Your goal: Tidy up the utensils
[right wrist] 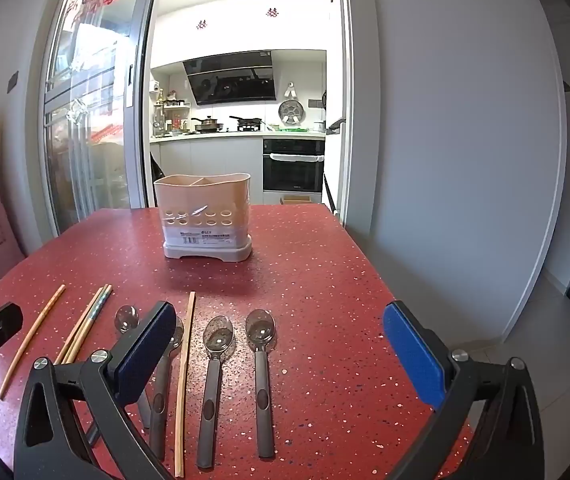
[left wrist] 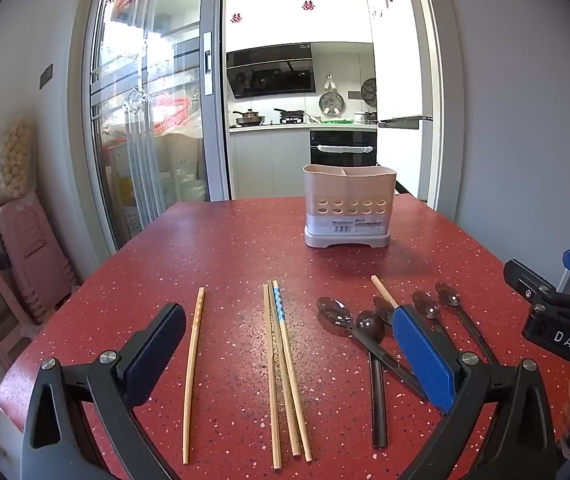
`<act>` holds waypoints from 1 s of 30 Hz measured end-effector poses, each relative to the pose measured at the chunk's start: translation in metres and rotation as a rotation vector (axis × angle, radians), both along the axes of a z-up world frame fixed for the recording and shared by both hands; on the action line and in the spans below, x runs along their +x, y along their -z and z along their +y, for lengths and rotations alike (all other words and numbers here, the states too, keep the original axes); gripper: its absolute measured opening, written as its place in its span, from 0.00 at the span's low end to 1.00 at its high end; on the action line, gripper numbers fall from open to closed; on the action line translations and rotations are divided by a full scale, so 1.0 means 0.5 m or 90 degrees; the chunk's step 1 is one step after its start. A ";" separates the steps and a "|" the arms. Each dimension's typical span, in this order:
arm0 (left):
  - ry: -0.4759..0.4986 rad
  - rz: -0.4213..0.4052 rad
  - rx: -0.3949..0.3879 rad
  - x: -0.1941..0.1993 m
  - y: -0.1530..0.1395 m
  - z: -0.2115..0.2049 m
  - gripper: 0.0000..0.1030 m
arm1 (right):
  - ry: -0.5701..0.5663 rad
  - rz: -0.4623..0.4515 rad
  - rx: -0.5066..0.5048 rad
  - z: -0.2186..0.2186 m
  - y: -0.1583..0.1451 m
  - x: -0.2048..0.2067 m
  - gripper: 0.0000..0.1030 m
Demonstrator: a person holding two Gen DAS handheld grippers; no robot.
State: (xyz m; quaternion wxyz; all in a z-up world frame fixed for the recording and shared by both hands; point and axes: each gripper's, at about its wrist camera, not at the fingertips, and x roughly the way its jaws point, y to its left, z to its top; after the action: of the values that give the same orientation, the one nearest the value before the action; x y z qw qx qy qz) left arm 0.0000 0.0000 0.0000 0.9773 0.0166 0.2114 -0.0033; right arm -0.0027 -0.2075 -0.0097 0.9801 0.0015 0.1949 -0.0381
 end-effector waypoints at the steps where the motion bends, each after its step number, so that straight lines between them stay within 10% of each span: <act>1: 0.000 -0.001 0.000 0.000 0.000 0.000 1.00 | -0.001 0.000 0.000 0.001 -0.001 -0.001 1.00; 30: 0.001 -0.003 0.001 -0.006 0.002 -0.011 1.00 | 0.005 -0.002 0.002 -0.004 -0.005 0.001 1.00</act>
State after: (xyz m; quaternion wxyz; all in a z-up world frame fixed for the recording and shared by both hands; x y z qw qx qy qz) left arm -0.0029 -0.0054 -0.0009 0.9777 0.0174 0.2090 -0.0040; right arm -0.0020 -0.2095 -0.0072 0.9802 0.0040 0.1934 -0.0415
